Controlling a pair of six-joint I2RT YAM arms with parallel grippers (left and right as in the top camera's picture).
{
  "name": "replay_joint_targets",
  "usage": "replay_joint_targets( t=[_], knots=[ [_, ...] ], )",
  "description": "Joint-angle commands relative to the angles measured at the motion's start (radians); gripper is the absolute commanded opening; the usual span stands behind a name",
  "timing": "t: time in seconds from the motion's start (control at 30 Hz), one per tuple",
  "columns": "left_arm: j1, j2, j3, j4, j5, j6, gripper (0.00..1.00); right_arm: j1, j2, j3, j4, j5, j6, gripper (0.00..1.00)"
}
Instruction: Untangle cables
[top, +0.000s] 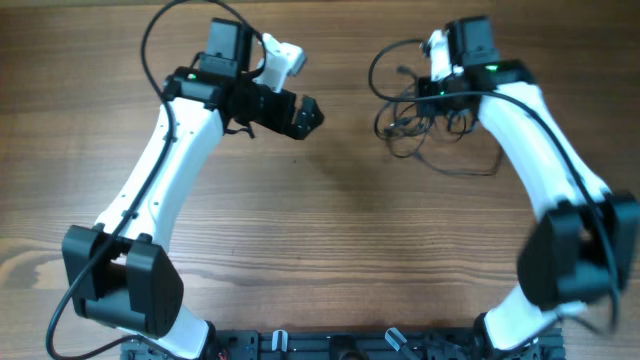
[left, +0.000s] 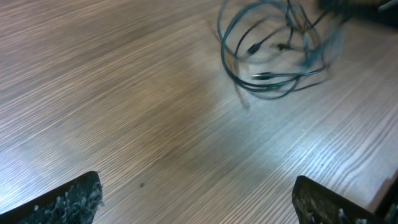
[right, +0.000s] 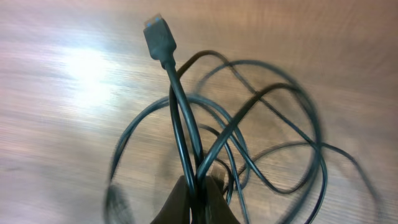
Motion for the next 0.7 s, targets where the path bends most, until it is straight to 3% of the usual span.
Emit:
replay_joint_targets(
  t=[0.0, 0.17, 0.4, 0.67],
  knots=[
    [-0.058, 0.045, 0.002, 0.022, 0.028, 0.023, 1.0, 0.0, -0.17, 0.032, -0.042, -0.082, 0.027, 0.05],
    [-0.103, 0.135, 0.002, 0.137, 0.114, 0.023, 1.0, 0.0, -0.293, 0.032, -0.088, -0.106, 0.053, 0.05],
    [-0.105, 0.163, 0.002, 0.245, 0.37, 0.027, 1.0, 0.0, -0.296, 0.032, -0.093, -0.116, 0.064, 0.05],
    [-0.131, 0.163, 0.002, 0.278, 0.475, 0.054, 1.0, 0.0, -0.296, 0.032, -0.078, -0.117, 0.068, 0.05]
  ],
)
